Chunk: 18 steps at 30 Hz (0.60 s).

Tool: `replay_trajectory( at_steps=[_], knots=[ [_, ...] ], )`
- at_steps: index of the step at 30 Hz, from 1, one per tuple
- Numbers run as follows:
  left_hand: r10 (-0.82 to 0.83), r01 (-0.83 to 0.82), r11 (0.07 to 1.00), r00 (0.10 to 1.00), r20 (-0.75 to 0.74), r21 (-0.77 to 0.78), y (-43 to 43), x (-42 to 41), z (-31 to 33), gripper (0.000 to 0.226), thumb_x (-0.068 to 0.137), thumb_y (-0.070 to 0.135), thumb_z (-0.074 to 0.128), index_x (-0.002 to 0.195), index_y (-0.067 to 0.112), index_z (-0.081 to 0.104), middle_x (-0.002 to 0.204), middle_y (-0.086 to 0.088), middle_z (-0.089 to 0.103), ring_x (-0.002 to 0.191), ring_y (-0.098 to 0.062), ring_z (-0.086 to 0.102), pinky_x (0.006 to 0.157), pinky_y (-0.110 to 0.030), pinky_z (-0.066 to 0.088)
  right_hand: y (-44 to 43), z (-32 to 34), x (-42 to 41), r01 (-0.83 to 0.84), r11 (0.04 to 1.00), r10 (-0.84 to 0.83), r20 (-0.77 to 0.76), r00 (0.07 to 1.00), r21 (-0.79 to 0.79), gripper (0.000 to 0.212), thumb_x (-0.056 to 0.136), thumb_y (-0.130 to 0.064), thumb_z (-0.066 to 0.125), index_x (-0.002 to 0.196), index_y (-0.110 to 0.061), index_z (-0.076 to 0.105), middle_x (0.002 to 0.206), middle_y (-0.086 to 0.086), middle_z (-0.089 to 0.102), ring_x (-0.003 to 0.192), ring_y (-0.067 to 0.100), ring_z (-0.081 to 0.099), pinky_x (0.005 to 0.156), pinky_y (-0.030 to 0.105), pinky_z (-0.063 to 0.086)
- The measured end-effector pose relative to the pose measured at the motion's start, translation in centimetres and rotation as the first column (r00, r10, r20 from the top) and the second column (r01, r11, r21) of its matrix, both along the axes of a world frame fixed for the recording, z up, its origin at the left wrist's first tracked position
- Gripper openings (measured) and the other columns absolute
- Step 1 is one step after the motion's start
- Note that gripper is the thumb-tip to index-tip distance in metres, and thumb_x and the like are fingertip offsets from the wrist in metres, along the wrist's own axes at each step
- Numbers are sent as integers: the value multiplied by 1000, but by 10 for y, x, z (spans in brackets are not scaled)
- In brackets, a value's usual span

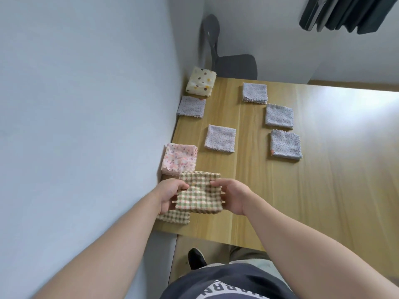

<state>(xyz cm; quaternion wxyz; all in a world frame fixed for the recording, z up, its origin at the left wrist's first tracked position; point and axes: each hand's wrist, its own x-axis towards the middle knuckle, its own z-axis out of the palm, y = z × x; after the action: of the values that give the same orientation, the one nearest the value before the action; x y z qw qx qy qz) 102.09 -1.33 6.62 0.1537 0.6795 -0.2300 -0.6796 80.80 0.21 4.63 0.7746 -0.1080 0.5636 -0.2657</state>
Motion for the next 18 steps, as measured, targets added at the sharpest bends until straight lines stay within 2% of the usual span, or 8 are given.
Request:
replay_trajectory(
  at_steps=[3,6,7,9,10,13,15,18],
  knots=[
    [48,-47,999,998,43,-13,14,10,-5,19,88,7,64,107,8,65,108,-19,73,103,-40,71,92,-57,56,7,-7,14,-8,1000,8,-36,999,12,36,84,-6,71,120,-9,68,115,10,73,99,31,70,87,45,59],
    [60,-57,998,992,110,-32,24,20,-15,38,73,16,71,110,12,65,110,-13,72,106,-34,68,97,-50,54,12,-14,29,-34,997,37,-46,998,67,36,84,-2,73,119,-6,69,116,13,73,103,33,71,86,48,60],
    [63,-58,997,989,131,-44,26,23,-17,38,72,16,71,109,13,66,113,-13,71,108,-33,66,99,-49,53,13,-16,34,-47,995,51,-47,998,91,34,84,0,73,118,-3,68,117,14,72,102,33,71,83,47,61],
    [65,-54,997,980,190,-64,31,28,-22,24,83,10,65,107,14,66,117,-12,69,110,-30,64,96,-40,52,14,-19,43,-65,987,69,-28,997,144,31,86,4,70,117,3,65,117,15,70,102,33,70,78,45,61],
    [69,-56,996,973,219,-67,33,31,-24,24,87,7,61,110,13,65,119,-11,68,111,-29,62,94,-38,50,14,-21,47,-76,983,78,-6,997,170,32,86,6,69,117,4,64,118,16,69,103,34,70,79,46,60],
    [80,-65,995,964,253,-70,39,36,-31,41,90,4,56,130,9,60,128,-12,64,116,-27,59,97,-39,47,11,-28,57,-120,965,115,35,993,234,35,86,10,67,120,4,62,121,18,67,107,34,68,80,48,60],
    [87,-66,994,957,277,-82,40,40,-36,41,90,2,54,131,8,60,125,-12,65,112,-26,60,90,-36,48,7,-34,61,-149,953,141,51,989,263,37,85,10,67,121,4,62,121,18,67,108,34,68,85,51,59],
    [100,-79,993,951,292,-83,38,44,-43,30,91,-1,53,117,7,65,114,-14,68,99,-24,62,77,-31,48,1,-38,63,-211,942,203,58,977,260,35,86,8,68,120,1,63,119,16,68,108,33,68,91,53,57]
  ],
)
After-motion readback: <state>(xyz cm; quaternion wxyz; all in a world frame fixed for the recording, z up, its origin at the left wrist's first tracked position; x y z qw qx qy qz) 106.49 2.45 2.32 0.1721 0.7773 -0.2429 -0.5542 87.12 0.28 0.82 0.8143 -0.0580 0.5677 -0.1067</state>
